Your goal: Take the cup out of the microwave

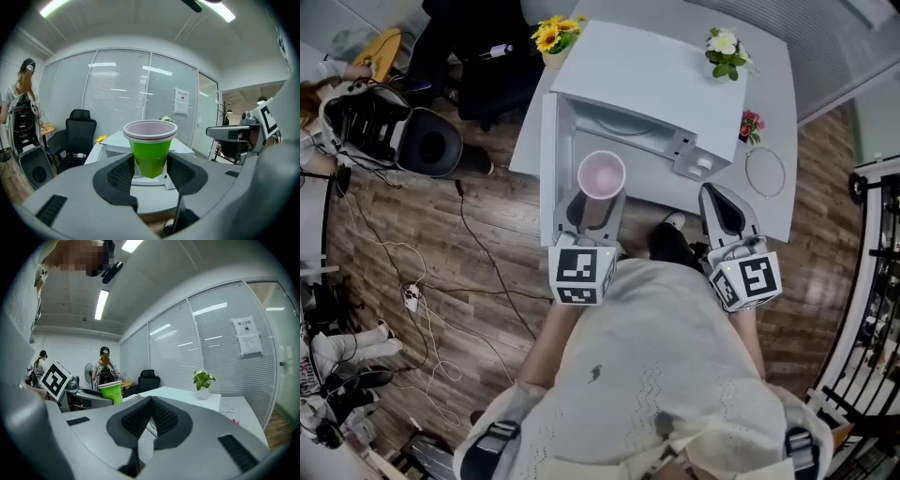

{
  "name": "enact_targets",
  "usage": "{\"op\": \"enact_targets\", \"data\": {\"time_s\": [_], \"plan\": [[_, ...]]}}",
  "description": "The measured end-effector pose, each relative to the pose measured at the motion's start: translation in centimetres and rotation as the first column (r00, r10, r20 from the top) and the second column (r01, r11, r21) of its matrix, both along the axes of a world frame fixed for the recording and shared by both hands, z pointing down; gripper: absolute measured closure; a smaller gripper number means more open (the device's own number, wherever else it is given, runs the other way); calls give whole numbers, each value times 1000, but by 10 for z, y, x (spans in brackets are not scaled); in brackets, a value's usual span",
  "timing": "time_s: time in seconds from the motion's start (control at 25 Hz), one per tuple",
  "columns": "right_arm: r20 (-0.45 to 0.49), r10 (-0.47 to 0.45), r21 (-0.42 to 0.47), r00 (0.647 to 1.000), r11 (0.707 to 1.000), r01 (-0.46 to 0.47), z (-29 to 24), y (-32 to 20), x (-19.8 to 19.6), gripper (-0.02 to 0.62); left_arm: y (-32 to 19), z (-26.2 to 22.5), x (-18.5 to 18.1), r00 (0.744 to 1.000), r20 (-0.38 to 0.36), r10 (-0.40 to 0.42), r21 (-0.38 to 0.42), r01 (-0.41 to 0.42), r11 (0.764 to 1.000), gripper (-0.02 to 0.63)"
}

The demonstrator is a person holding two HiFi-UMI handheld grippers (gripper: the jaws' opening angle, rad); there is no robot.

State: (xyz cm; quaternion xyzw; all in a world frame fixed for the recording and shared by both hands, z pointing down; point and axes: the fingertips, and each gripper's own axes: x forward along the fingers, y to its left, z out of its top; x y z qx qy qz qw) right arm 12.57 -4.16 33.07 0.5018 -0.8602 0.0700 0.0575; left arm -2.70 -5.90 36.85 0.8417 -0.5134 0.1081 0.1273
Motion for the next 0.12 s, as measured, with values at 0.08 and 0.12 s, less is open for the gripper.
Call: {"op": "enact_targets", "data": {"time_s": [0.08,0.12], "plan": [[-1,3,8,1000,1000,-3,-4,-2,3,588,-2,-1,1,1000,1,-2,4,2,1000,370],[0,4,13,1000,1000,-4,-6,-3,5,588,-2,-2,1,1000,1,-2,7,2,1000,370]]}}
